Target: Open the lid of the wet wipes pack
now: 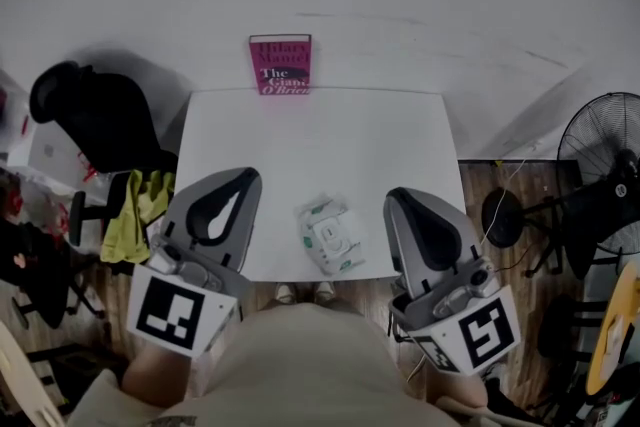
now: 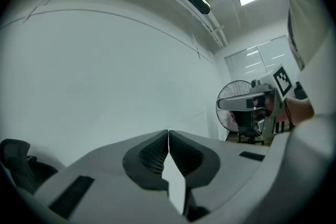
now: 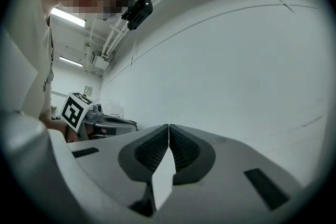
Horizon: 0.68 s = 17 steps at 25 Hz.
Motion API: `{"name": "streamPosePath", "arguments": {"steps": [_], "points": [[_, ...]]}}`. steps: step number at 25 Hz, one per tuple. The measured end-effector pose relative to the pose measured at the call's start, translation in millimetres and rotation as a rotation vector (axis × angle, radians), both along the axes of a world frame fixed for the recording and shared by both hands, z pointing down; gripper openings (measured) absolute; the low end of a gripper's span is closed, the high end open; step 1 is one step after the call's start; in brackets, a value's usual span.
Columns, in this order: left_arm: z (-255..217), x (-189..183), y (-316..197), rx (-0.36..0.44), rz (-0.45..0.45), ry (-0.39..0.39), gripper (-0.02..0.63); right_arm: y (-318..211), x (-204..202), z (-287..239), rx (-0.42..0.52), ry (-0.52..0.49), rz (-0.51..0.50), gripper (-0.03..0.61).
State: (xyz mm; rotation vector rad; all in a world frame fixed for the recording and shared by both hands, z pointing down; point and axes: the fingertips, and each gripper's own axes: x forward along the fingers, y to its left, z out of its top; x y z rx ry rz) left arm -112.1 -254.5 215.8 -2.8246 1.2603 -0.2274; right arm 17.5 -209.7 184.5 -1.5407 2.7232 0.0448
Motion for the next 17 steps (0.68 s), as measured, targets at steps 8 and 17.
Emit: {"name": "streamPosePath", "arguments": {"steps": [8, 17], "points": [[7, 1, 5, -0.034, 0.012, 0.015, 0.021, -2, 0, 7, -0.027, 0.030, 0.006, 0.025], [9, 5, 9, -0.032, 0.026, 0.010, 0.021, 2, 7, 15, -0.044, 0.031, 0.024, 0.025]]}}
